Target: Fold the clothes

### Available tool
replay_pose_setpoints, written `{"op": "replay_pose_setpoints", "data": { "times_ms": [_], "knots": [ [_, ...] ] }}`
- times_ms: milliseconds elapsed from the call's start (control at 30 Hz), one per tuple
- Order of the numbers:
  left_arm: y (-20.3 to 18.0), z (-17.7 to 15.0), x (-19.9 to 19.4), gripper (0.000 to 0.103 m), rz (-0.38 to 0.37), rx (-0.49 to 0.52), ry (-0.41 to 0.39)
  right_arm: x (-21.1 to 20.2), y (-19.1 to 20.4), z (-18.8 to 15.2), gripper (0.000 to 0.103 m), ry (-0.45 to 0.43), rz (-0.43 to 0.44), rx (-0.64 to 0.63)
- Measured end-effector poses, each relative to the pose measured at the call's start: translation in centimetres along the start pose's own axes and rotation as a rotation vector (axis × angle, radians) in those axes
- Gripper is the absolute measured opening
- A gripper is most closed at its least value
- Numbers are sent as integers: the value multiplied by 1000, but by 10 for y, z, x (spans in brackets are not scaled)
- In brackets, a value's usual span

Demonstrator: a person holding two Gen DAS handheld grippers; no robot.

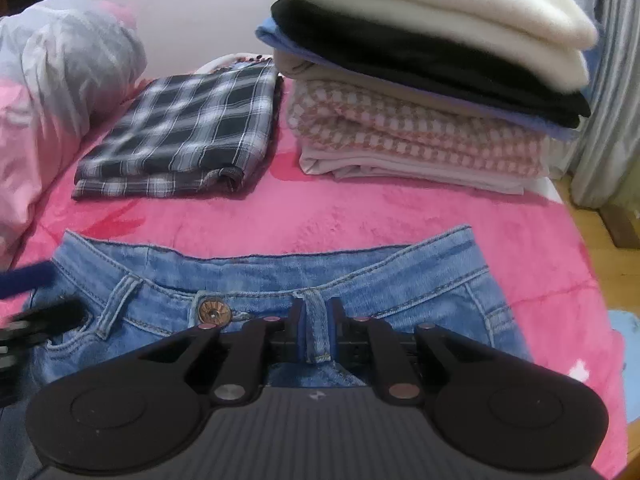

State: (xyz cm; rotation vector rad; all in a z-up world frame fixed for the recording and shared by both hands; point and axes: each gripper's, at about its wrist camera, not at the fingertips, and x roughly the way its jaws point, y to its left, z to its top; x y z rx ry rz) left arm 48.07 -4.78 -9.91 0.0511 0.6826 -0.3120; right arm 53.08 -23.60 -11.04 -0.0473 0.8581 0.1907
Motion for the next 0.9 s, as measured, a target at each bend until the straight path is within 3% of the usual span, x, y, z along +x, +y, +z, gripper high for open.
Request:
{"op": "replay_pose_setpoints", "data": {
  "times_ms": [100, 200, 267, 333, 433, 567, 767, 900],
  "knots": [
    [-2, -4, 15, 48, 8, -25, 28, 0, -4, -2, 28, 1, 15, 11],
    [-3, -13, 21, 46, 10, -19, 35, 2, -4, -7, 28, 6, 24, -10],
    [-4, -16, 22, 39, 2, -15, 27, 3, -5, -8, 26, 11, 25, 7],
    [-7, -19, 23, 21, -13, -10, 16, 4, -6, -9, 11, 18, 19, 17],
    [-11, -21, 20, 7, -23, 8, 0, -1, -5, -9, 10, 12, 23, 17],
    [-9, -15, 15, 5, -15, -5, -41, -14, -14, -8, 9, -37, 51, 68],
    [-5, -4, 9, 4, 0, -27, -105, -23, -5, -1, 8, -125, 5, 57],
    [-8, 5, 8, 4, 25, -3, -133, -21, -4, 9, 7, -136, -16, 45]
  ]
}}
